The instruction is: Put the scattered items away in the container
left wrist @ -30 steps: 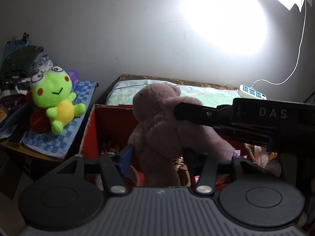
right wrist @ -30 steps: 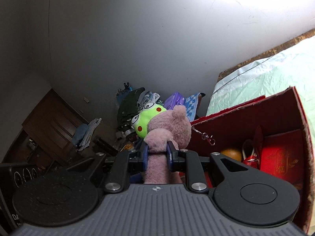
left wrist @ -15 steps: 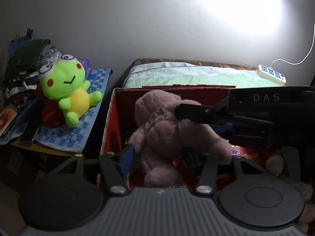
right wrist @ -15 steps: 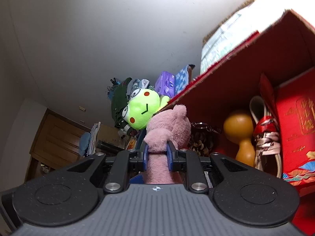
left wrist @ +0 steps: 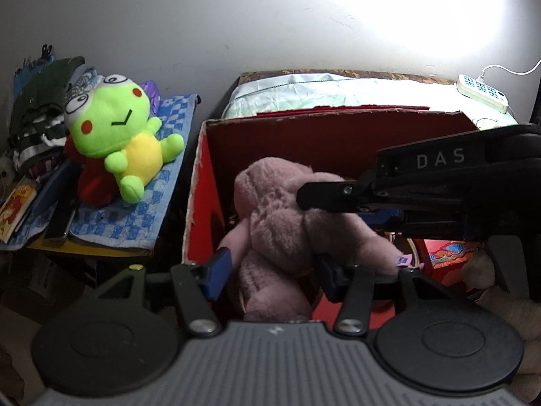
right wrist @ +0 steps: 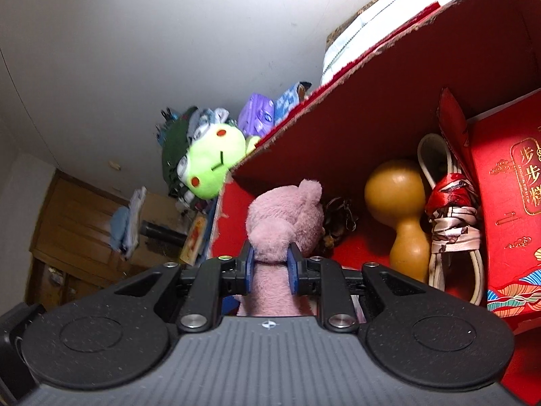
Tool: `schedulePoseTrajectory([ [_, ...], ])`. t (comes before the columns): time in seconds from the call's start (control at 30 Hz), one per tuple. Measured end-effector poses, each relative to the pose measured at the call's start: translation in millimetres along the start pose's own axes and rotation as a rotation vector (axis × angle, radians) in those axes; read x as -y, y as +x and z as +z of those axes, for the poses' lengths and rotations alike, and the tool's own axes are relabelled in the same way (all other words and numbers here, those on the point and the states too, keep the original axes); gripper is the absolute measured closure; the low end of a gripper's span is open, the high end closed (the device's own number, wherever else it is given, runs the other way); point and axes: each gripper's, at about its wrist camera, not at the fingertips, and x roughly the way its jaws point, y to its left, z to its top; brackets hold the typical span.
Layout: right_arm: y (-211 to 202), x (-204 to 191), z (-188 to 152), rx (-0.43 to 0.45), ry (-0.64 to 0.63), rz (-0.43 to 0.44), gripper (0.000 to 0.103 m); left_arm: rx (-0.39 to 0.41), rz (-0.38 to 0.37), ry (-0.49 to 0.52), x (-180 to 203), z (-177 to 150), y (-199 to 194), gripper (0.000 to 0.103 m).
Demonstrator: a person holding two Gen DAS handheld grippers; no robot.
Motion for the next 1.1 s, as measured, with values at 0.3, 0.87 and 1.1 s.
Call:
schedulePoseTrajectory([
  [0.3,8.0,-5.0,0.3,-0.068,-0.109,-0.080,0.077,-0.025,0.037,0.044,4.2,-4.8,8.1,0.053],
  [0.87,-17.6,-21.6,15.2,-0.070,-0.294,-0.239,0.077,0.022,0.030,0.048,1.3,-3.8,-0.3,0.052],
  [1.1,11.4,-23.2,9.6,-0.201,-0.384,-0.341,0.082,0.037,0.036,0.036,1.4,-4.5,-5.7,0.052],
])
